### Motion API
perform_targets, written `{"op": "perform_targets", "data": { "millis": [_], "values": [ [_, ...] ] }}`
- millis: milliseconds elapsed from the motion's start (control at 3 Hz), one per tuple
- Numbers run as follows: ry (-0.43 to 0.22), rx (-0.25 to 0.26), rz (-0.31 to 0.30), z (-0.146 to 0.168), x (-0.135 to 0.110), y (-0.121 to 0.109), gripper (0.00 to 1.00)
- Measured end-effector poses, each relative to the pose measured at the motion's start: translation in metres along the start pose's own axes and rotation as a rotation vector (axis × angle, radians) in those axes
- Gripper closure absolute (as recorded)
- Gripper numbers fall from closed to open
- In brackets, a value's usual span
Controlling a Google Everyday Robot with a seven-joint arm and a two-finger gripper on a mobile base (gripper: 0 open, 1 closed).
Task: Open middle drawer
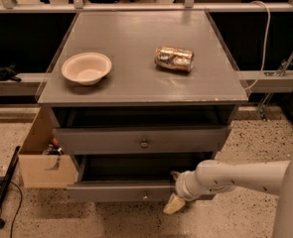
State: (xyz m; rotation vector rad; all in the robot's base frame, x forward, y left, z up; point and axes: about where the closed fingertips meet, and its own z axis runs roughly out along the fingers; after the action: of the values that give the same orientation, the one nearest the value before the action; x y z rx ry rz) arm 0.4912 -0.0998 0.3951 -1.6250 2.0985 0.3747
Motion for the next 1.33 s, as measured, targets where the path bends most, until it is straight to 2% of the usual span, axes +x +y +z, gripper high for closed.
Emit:
{"op": "perform_targets", "data": {
  "millis": [333,667,1000,1333],
  "values": [
    [0.028,0.026,-0.024,-0.029,-0.003,0.007,0.48],
    [0.081,0.067,-0.083,-0.094,-0.002,0.047,0.79],
    [0.066,0.071,-0.12,-0.13,0.0,0.109,1.0],
    [0.056,0.095,-0.104,-0.14,0.007,0.117,0.0]
  ]
}}
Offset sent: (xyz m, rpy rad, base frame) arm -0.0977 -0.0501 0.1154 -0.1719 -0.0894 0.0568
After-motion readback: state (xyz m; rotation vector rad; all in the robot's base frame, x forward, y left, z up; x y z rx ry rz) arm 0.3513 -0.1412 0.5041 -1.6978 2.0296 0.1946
